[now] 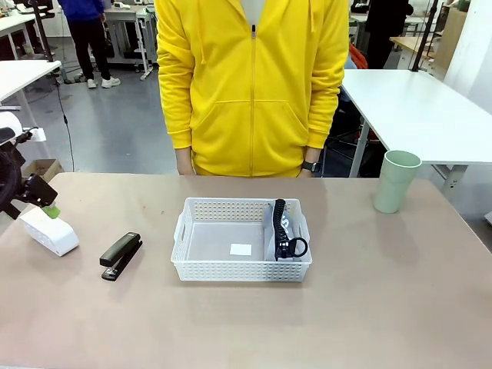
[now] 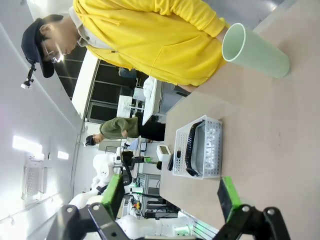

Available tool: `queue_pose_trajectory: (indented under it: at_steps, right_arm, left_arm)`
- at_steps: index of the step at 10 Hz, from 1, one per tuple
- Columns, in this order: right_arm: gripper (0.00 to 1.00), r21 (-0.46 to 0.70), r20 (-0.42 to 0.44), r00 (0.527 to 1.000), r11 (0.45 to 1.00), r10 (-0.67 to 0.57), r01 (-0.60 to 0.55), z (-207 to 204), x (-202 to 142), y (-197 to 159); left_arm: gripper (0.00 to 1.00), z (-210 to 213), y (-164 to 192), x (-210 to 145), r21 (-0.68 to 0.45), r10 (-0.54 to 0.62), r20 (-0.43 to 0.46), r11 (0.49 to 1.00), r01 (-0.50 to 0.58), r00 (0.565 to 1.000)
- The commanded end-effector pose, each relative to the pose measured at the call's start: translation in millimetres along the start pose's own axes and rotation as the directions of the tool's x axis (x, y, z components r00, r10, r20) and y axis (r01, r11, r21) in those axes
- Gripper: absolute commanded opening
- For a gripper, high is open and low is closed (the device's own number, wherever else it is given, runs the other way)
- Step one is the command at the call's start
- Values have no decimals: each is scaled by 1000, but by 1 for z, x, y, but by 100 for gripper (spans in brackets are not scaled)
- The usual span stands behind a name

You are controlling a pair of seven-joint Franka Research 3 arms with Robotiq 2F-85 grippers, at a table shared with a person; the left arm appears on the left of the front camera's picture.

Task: Efficiently arrange items inside the basket to fit them all.
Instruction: Pick up the Digital clock and place it inside the Organizing basket.

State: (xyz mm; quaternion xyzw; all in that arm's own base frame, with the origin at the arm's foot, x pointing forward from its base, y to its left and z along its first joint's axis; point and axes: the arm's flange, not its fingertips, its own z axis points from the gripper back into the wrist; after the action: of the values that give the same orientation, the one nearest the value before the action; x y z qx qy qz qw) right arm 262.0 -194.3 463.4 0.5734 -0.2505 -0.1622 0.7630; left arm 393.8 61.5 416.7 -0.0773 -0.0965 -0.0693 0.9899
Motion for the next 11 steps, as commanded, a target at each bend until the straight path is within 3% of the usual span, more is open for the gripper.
queue_pose_trajectory:
  at_steps: [1,2,3,4,5,7,8,9,10,11]
  right_arm:
    - [100,18,11,1000,999,29,-29,0,4,1]
    - [100,18,11,1000,999,29,-29,0,4,1]
    - [100,18,11,1000,999,29,-29,0,4,1]
    - [100,18,11,1000,999,29,-29,0,4,1]
    - [100,18,11,1000,999,29,-29,0,4,1]
    - [100,18,11,1000,999,29,-29,0,4,1]
    - [100,18,11,1000,999,29,-29,0,4,1]
    - [100,18,11,1000,999,29,-29,0,4,1]
    - [100,18,11,1000,999,29,-29,0,4,1]
    - [100,18,11,1000,999,29,-29,0,4,1]
  left_arm:
    - [100,-5,9,9,18,13,-9,1000,-13,1000]
    - [100,-10,10,15,11,-55,-17,998,55,998]
    - [100,-14,10,18,8,-262,7,965,262,965]
    - [100,-19,11,16,57,-524,10,851,523,852]
    - [100,-20,12,9,10,-738,24,675,738,675]
    - [100,-8,16,-2,-147,-893,55,434,889,446]
    - [100,-2,16,-7,-220,-941,74,307,926,329]
    - [100,1,14,-15,-347,-991,51,101,932,126]
    - [100,2,17,-21,-406,-986,118,-154,901,-115]
    - [100,5,16,-22,-407,-972,120,-232,884,-200]
